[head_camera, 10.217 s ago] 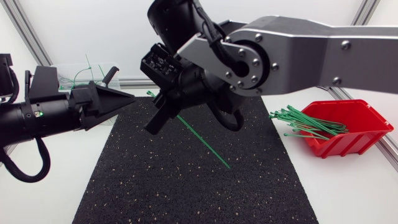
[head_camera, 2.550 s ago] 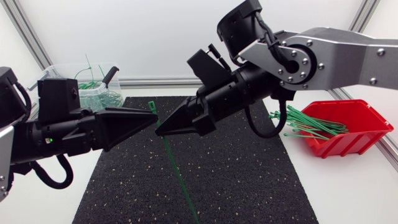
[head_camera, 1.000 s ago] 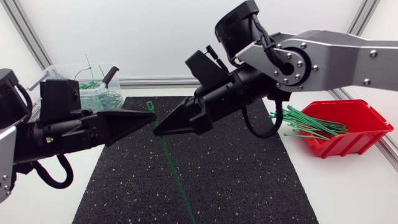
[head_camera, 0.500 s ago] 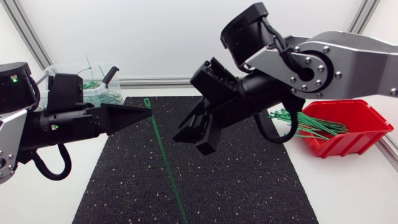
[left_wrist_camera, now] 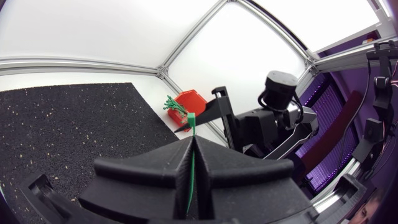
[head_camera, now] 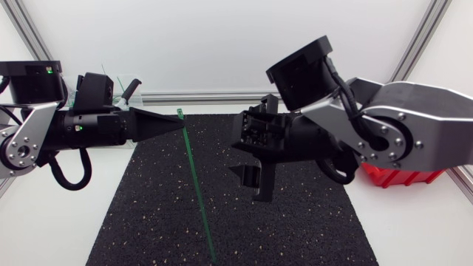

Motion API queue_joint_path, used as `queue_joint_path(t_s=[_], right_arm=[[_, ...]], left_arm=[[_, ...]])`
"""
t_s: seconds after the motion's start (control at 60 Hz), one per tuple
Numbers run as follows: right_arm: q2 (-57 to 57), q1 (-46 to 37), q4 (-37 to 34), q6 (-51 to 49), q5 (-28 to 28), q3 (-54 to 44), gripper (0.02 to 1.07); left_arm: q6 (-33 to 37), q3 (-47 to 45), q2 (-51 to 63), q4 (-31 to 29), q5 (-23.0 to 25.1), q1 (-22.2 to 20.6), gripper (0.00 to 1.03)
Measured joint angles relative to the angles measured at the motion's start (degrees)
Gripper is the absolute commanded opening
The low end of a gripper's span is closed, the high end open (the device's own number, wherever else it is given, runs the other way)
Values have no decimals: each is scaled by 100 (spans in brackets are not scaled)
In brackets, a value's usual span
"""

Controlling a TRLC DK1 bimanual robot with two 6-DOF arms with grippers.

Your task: Take a green cable tie from the red box, thread the tail through the head to close it, then place it in the transparent bin on the left.

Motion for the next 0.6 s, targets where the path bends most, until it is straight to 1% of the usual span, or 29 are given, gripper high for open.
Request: queue_joint_path(t_s=[0.15, 0.2, 0.3, 0.417, 0.6], right_arm=[[0, 247, 247, -824, 378, -205, 89], [35, 256, 356, -1032, 511, -205, 95], [129, 308, 490, -1421, 697, -203, 97], [262, 450, 798, -1888, 946, -205, 98], [398, 667, 1521, -2520, 1231, -258, 101]], left_arm=[[160, 385, 295, -382, 157, 140, 3], [273, 542, 437, -577, 221, 170, 3], [678, 861, 739, -1222, 243, 197, 3], [1325, 1220, 1174, -2052, 243, 197, 3], [1939, 1641, 1696, -2798, 243, 197, 3]])
